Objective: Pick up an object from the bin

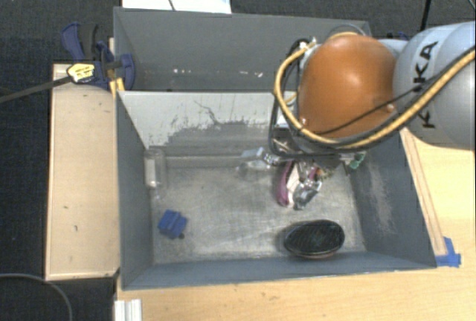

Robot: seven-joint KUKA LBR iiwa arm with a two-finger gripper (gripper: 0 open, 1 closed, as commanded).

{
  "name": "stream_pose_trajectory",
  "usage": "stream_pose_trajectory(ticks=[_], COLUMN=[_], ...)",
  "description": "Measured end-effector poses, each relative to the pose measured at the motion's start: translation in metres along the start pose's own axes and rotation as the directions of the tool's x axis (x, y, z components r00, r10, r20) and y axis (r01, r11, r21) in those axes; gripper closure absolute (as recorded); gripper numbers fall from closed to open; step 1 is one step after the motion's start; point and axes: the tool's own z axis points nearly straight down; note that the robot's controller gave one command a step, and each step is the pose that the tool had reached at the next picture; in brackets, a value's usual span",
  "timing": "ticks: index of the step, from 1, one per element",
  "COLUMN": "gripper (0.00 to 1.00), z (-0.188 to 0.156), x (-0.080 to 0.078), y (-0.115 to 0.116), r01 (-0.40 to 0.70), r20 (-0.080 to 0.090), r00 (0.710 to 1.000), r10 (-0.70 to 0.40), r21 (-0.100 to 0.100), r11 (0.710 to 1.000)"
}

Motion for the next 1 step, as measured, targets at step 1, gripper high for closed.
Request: stream_pose_trajectory(ticks=[1], gripper=[0.0], z=[0.0866], x=[0.0449], y=[-0.0212], r01=[0.299], r20=[-0.003], r00=[0.954], r10=[-0.299], r21=[-0.003], r11=[0.954])
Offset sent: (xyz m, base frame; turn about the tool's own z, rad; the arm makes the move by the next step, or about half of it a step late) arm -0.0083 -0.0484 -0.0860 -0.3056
